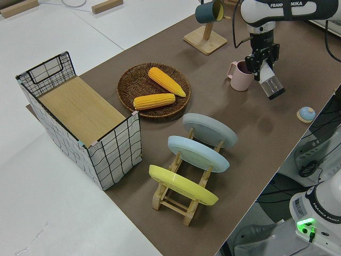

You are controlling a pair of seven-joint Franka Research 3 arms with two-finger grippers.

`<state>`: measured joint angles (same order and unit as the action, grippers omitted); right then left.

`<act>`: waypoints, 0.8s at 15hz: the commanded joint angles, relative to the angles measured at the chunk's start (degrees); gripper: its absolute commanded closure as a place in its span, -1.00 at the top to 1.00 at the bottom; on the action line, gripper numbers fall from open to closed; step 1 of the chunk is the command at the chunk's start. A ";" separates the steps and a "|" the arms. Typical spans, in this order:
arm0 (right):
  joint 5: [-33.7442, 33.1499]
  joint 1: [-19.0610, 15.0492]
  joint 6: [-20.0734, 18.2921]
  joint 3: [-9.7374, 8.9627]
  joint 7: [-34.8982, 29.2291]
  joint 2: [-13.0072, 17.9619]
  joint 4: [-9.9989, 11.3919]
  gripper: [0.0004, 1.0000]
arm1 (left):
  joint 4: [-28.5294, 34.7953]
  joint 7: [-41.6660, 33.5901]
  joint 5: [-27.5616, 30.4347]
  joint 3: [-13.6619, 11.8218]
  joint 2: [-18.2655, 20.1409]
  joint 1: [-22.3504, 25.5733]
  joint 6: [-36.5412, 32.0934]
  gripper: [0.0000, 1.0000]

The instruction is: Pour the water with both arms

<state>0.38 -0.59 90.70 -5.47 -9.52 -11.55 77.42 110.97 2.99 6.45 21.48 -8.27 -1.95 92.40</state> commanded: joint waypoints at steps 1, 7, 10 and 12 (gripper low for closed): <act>1.02 -1.34 1.24 -0.85 1.08 1.44 1.94 0.98 | -4.17 1.58 -1.18 0.06 -0.17 -0.25 -5.46 -1.00; 1.02 -1.34 1.24 -0.77 1.08 1.44 1.94 0.98 | -6.74 1.93 -1.26 0.23 -2.71 -0.60 -8.82 -1.00; 1.02 -1.34 1.24 -0.85 1.08 1.44 1.94 0.98 | -6.82 2.02 -1.18 0.32 -2.63 -0.69 -8.99 -1.00; 1.02 -1.34 1.24 -0.85 1.08 1.44 1.94 0.98 | -6.82 2.02 -1.18 0.23 -2.54 -0.87 -8.99 -1.00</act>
<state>0.39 -0.59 90.70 -5.47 -9.52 -11.55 77.42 106.66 3.57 6.31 21.79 -10.51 -2.04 85.97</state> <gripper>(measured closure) 0.004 0.366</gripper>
